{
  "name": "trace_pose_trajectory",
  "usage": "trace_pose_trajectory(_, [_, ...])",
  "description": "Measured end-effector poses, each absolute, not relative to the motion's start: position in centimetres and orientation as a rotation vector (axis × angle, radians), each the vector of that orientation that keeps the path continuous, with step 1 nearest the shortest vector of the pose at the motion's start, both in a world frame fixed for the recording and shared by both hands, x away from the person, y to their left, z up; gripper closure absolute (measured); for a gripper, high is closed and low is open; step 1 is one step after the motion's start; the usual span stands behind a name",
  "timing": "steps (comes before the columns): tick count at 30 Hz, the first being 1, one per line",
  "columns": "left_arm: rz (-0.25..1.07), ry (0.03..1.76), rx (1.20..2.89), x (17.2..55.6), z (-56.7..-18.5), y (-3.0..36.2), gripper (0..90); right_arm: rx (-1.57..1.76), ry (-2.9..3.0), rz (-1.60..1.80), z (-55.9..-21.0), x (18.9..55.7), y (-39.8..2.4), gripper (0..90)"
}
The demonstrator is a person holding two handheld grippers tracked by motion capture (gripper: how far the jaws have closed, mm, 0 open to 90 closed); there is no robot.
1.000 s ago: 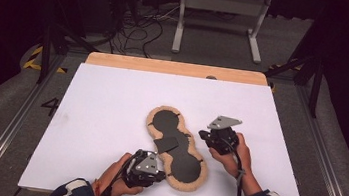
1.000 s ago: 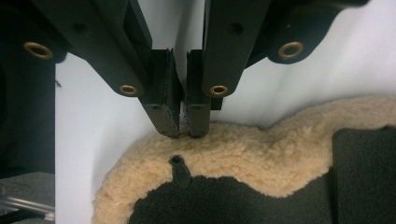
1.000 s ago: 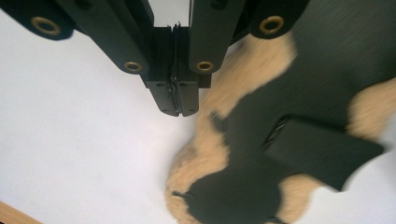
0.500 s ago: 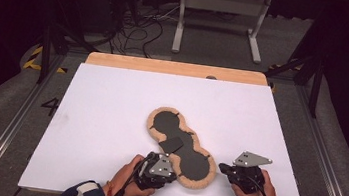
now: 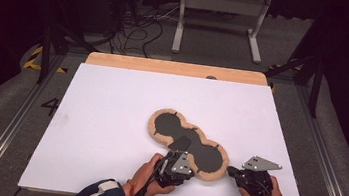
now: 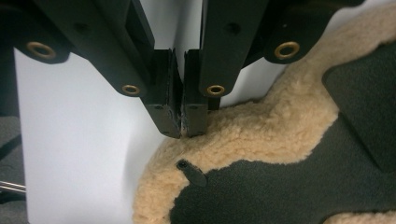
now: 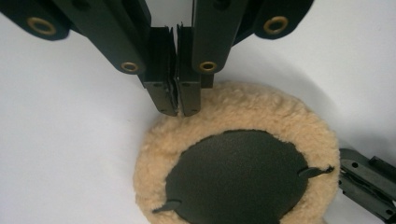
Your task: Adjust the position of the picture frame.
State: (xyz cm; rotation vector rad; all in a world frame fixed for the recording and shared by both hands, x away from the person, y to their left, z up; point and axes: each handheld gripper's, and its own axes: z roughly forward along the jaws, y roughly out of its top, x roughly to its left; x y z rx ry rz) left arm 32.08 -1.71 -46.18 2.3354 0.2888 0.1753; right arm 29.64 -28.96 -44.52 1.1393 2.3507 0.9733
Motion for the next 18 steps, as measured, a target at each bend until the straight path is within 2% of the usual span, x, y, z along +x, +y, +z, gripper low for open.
trace_pose_trajectory(9, [0.201, 0.268, 2.336, 32.1, -45.7, -2.1, 82.8, 1.196, 2.304, 0.972, -44.8, 30.0, -29.5, 86.1])
trace_pose_trajectory(16, [0.232, 0.253, 2.282, 32.3, -43.1, 2.1, 85.4, 1.209, 2.297, 0.979, -44.9, 29.9, -29.5, 86.2])
trace_pose_trajectory(18, [0.273, 0.281, 2.25, 32.8, -41.9, 4.8, 85.0, 1.215, 2.29, 0.982, -44.9, 29.8, -29.5, 85.4])
